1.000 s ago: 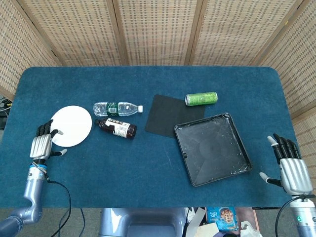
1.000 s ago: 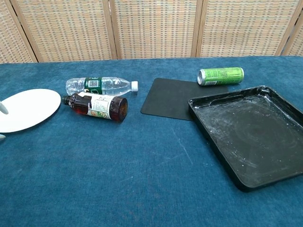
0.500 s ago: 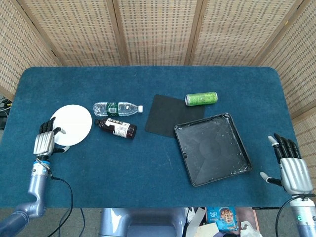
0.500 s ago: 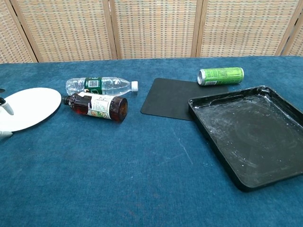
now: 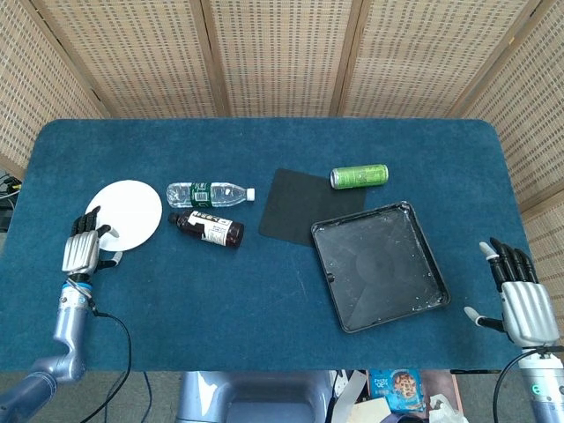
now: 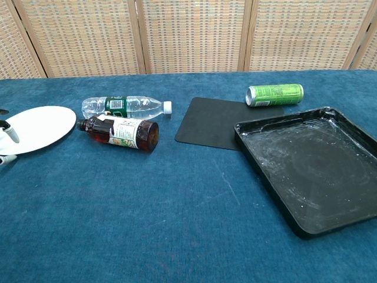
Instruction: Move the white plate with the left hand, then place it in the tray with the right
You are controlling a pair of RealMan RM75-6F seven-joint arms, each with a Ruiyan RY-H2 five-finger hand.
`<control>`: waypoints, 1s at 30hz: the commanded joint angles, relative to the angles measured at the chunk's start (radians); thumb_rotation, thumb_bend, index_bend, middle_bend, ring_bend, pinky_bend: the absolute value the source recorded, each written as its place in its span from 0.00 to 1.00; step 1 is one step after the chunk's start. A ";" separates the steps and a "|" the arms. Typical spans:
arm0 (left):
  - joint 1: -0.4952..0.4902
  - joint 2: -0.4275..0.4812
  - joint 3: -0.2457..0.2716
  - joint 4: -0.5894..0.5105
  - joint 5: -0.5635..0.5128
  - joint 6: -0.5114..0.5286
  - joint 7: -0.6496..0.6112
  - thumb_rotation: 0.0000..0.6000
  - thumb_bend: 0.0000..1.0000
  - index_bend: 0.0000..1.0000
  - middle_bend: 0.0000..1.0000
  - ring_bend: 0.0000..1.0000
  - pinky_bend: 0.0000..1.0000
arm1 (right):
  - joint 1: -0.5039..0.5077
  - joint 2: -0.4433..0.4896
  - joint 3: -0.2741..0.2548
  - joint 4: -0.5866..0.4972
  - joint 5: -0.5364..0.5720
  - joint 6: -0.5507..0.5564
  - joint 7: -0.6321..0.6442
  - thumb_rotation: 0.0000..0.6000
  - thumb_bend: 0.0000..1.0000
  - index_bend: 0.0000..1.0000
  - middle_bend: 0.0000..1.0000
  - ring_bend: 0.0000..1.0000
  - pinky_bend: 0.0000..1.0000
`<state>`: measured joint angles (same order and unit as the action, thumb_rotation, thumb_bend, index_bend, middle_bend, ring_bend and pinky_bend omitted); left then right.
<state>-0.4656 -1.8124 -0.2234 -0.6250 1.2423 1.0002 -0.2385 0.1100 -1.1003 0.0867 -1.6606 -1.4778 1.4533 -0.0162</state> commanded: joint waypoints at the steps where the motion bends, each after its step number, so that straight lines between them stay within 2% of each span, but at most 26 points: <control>1: -0.007 -0.004 -0.005 0.011 -0.001 -0.003 -0.006 1.00 0.37 0.47 0.00 0.00 0.00 | 0.000 0.001 0.000 0.000 0.001 -0.001 0.003 1.00 0.00 0.00 0.00 0.00 0.00; 5: -0.019 -0.016 -0.017 0.037 -0.003 0.001 -0.034 1.00 0.43 0.54 0.00 0.00 0.00 | 0.000 0.002 0.000 0.000 -0.001 0.000 0.009 1.00 0.00 0.00 0.00 0.00 0.00; 11: -0.020 -0.026 -0.023 0.060 0.012 0.045 -0.093 1.00 0.44 0.63 0.00 0.00 0.00 | 0.001 0.002 -0.001 0.000 -0.002 -0.002 0.014 1.00 0.00 0.00 0.00 0.00 0.00; 18: -0.016 0.012 -0.039 0.023 0.054 0.185 -0.192 1.00 0.44 0.71 0.00 0.00 0.00 | 0.000 0.005 -0.001 -0.003 -0.005 0.002 0.021 1.00 0.00 0.00 0.00 0.00 0.00; 23: -0.006 0.063 -0.040 -0.066 0.091 0.284 -0.217 1.00 0.44 0.72 0.00 0.00 0.00 | -0.001 0.006 -0.001 -0.006 -0.009 0.006 0.022 1.00 0.00 0.00 0.00 0.00 0.00; 30: 0.015 0.162 -0.020 -0.268 0.186 0.453 -0.195 1.00 0.45 0.73 0.00 0.00 0.00 | -0.002 0.009 0.000 -0.008 -0.008 0.008 0.024 1.00 0.00 0.00 0.00 0.00 0.00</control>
<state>-0.4611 -1.6923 -0.2524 -0.8257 1.3876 1.4038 -0.4444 0.1083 -1.0914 0.0866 -1.6689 -1.4859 1.4612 0.0079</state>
